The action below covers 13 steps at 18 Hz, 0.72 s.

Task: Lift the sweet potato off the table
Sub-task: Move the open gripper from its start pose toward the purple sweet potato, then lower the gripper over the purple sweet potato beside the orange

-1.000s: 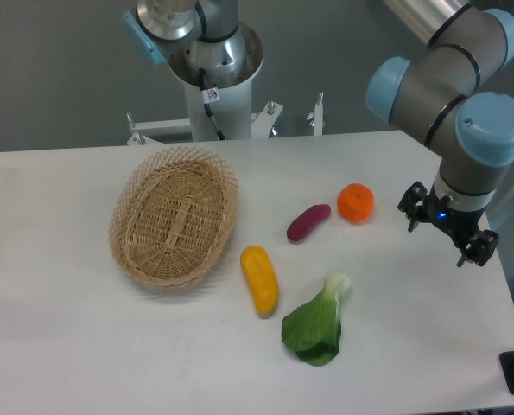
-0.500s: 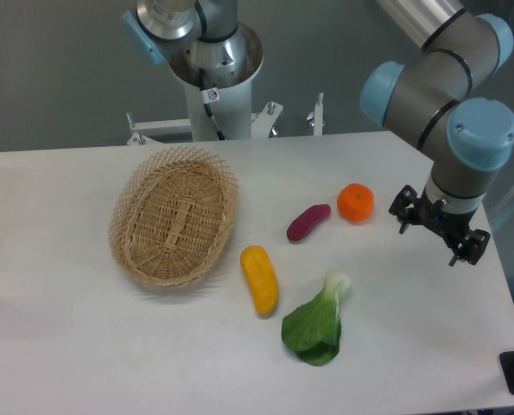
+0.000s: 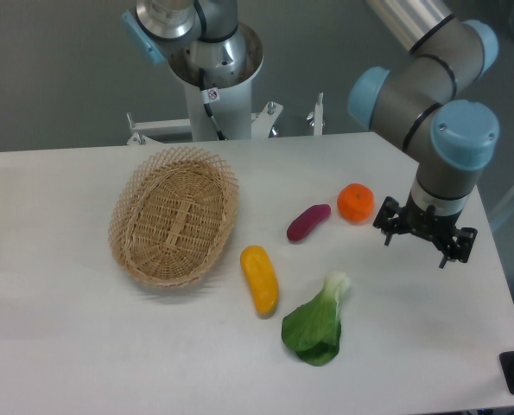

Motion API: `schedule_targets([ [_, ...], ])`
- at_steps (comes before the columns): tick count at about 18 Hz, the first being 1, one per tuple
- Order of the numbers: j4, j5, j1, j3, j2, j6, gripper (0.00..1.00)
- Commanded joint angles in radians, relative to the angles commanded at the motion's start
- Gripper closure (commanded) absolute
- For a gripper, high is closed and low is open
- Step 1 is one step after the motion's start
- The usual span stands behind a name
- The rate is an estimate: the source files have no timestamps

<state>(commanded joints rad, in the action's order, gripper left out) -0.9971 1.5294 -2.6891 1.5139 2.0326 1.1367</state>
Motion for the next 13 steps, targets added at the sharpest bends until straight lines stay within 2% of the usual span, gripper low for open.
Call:
schedule_targets([
  [3,0.002,-0.012,0.006,0.024,-0.014,0.009,0.00],
  [7,0.027,-0.020,0.017,0.142,-0.067,0.011,0.00],
  [10,0.055,-0.018,0.044,0.198,-0.095,0.020,0.00],
  [13,0.055,-0.015,0.051,0.276,-0.126,0.130,0.00],
])
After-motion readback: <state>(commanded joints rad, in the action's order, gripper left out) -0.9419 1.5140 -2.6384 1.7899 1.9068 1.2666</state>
